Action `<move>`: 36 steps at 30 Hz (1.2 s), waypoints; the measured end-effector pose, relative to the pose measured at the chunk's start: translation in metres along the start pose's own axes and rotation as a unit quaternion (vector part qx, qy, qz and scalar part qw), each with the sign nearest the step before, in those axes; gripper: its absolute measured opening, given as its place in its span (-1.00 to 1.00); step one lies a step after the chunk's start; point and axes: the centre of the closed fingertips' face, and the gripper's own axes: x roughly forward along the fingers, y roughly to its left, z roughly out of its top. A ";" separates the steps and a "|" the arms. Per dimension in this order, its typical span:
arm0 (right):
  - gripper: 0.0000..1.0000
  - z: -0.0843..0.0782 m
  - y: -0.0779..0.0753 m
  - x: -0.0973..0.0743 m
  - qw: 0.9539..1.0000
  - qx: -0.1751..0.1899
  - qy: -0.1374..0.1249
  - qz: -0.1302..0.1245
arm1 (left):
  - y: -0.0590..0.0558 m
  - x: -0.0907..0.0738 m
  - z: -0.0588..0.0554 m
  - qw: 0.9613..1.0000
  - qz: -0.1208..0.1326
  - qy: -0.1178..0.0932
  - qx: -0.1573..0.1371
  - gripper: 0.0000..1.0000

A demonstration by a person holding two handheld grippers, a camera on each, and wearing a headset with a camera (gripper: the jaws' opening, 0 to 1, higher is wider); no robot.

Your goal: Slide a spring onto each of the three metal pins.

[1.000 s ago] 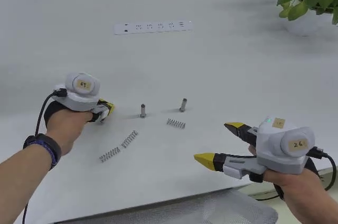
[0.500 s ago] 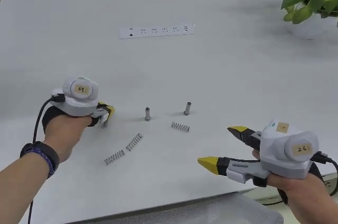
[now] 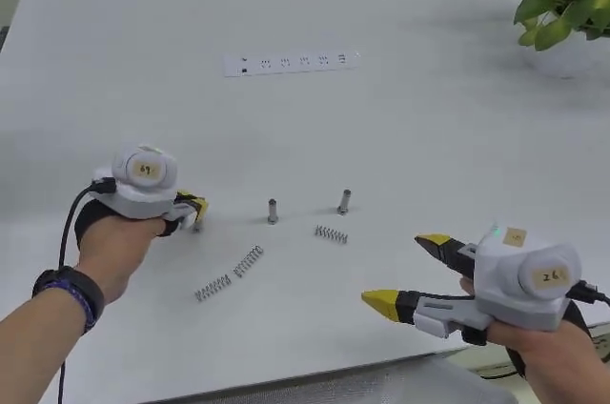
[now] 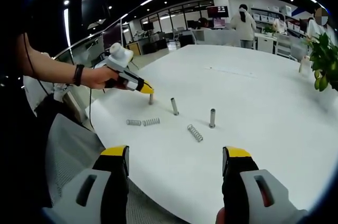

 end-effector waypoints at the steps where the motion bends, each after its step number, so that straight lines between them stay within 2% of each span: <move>1: 0.42 0.000 0.000 0.000 1.000 0.000 0.000 0.000 | 0.000 0.000 0.000 1.000 0.000 0.001 0.000 -1.00; 6: 0.41 -0.002 0.000 -0.001 1.000 0.001 -0.001 -0.001 | 0.000 0.002 0.000 1.000 0.000 0.001 0.000 -1.00; 14: 0.41 -0.004 -0.002 -0.003 1.000 0.004 -0.002 -0.004 | -0.007 0.004 0.000 1.000 -0.002 0.001 0.006 -1.00; 26: 0.41 -0.004 -0.002 -0.001 1.000 0.006 -0.003 -0.003 | -0.017 0.004 0.000 0.999 -0.004 -0.001 0.036 -1.00; 36: 0.41 -0.005 -0.004 -0.003 1.000 0.006 -0.003 -0.004 | -0.020 0.001 -0.001 0.999 -0.001 -0.003 0.044 -1.00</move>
